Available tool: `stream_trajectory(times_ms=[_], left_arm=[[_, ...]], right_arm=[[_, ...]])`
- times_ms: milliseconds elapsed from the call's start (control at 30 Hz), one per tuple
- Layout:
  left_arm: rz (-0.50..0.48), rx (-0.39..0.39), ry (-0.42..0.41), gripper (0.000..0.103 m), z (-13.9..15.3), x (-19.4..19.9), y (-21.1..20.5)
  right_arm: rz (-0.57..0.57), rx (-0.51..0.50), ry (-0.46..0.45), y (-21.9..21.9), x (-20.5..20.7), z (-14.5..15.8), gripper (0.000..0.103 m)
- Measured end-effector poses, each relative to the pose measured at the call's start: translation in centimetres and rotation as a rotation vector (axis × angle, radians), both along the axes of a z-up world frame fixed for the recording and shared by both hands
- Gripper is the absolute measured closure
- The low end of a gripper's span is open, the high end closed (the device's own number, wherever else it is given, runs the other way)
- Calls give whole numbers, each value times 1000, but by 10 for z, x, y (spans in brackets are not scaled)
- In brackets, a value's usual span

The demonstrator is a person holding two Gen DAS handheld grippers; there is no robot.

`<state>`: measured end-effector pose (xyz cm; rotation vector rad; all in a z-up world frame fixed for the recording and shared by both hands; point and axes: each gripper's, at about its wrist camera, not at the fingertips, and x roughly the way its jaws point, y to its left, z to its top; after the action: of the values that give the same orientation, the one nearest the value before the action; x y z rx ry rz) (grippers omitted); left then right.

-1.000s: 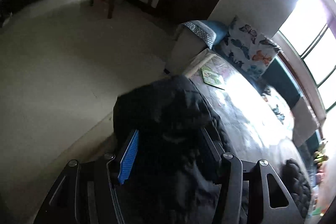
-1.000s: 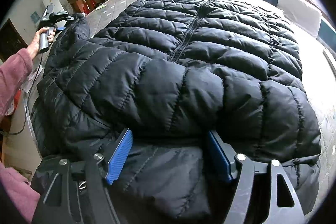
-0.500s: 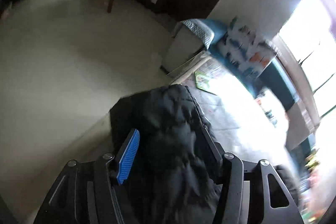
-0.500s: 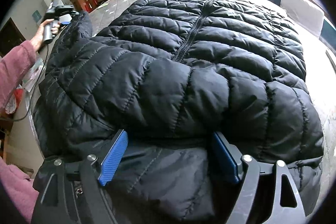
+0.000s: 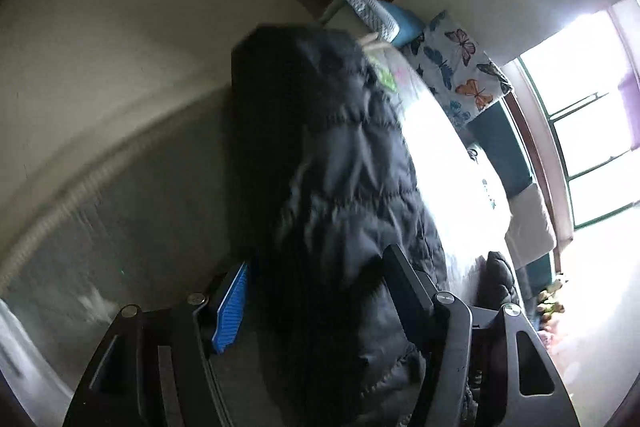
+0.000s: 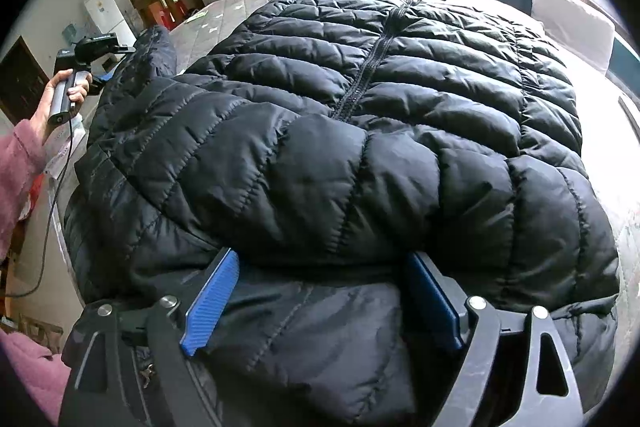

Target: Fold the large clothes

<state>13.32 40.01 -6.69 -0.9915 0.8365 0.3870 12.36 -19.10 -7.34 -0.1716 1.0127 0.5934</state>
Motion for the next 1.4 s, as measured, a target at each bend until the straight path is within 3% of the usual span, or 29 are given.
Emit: stream_trajectory(times_ms=[133, 333, 433, 667, 867, 1067, 1267, 1400], left_arm=[[18, -8, -50, 39, -7, 2, -9], [49, -10, -154, 84, -7, 7, -10], [52, 30, -233, 89, 23, 5, -16], [-43, 217, -391, 90, 131, -10, -75], [-211, 403, -519, 91, 213, -20, -182], [-406, 537, -603, 91, 248, -33, -301], [-635, 558, -633, 91, 230, -41, -411], [-818, 573, -604, 91, 191, -51, -491]], right_arm=[[2, 5, -2, -1, 0, 0, 9], [1, 6, -14, -1, -2, -1, 9], [7, -3, -20, -1, -3, 3, 9], [34, 27, -92, 5, -11, 32, 9], [66, -62, -60, 19, -4, 6, 9], [31, 70, -72, -5, -11, 26, 9], [-39, 180, -67, -42, -22, 37, 9], [-85, 243, -55, -66, -27, 35, 9]])
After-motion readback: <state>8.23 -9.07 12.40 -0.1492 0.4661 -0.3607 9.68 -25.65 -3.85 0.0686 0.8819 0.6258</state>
